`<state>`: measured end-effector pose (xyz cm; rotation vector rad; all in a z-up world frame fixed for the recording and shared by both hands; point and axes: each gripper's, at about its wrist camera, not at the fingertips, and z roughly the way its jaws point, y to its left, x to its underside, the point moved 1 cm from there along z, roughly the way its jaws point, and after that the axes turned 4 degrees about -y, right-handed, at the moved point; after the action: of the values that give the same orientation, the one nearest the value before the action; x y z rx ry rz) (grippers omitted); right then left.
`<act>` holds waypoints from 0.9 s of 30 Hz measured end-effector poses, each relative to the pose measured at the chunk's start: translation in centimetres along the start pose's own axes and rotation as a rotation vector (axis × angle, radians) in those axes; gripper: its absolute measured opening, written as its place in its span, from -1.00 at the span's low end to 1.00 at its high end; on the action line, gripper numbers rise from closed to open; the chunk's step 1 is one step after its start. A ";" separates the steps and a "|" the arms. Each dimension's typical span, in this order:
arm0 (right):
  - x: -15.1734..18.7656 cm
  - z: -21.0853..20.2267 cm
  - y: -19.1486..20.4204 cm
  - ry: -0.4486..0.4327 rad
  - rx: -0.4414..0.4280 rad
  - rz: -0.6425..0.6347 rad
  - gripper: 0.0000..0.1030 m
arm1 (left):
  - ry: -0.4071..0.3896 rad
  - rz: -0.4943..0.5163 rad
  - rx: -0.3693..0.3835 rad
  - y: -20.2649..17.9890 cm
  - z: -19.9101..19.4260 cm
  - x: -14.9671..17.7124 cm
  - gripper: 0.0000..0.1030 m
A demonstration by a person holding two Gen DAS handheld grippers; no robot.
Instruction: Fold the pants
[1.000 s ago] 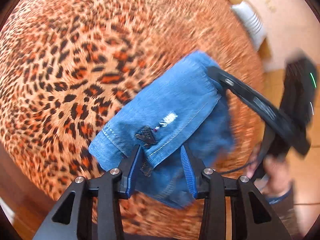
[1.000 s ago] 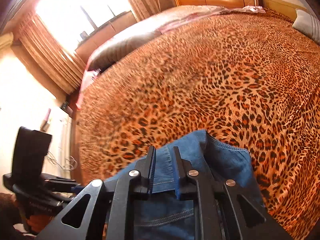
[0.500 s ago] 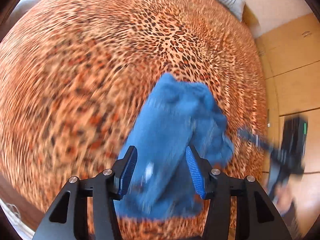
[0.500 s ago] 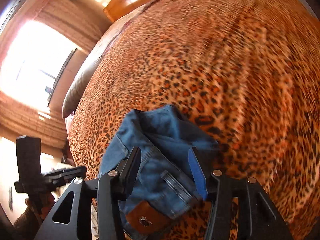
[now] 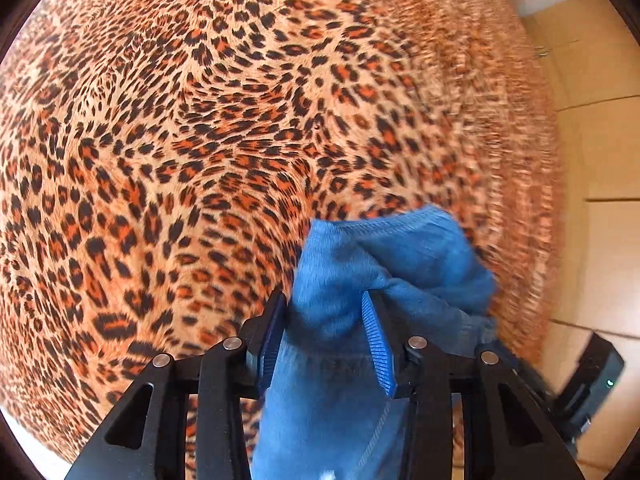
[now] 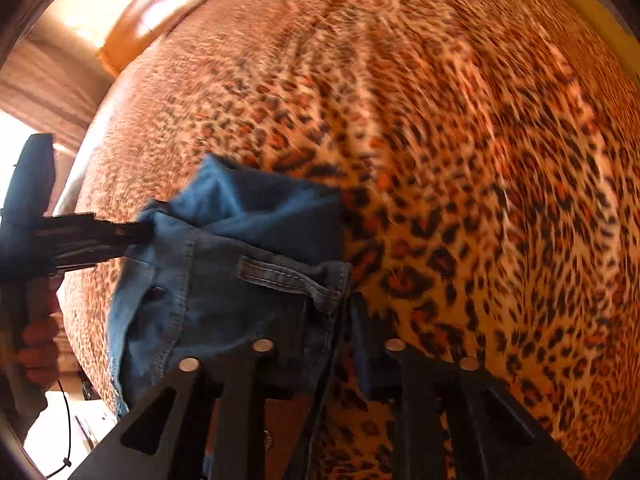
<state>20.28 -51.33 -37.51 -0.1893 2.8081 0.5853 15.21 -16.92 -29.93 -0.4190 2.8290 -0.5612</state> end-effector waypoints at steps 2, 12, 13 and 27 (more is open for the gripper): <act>1.3 -2.6 -0.7 -0.065 -0.078 0.125 -0.27 | 0.030 0.066 0.072 0.8 -1.4 0.9 -0.26; 13.4 -3.9 3.3 -0.061 -0.002 0.213 -0.03 | 0.051 0.418 0.008 1.0 1.1 10.2 0.04; 13.9 -3.0 3.6 -0.031 0.033 0.186 -0.04 | 0.061 0.429 0.010 0.5 0.9 10.1 -0.04; 8.7 -4.5 -2.7 -0.155 -0.182 0.448 0.23 | 0.042 0.129 0.087 3.7 -3.5 4.7 0.21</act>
<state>11.43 -56.24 -36.98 0.4447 2.6484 0.9095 9.00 -13.95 -29.07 -0.2099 2.8326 -0.6711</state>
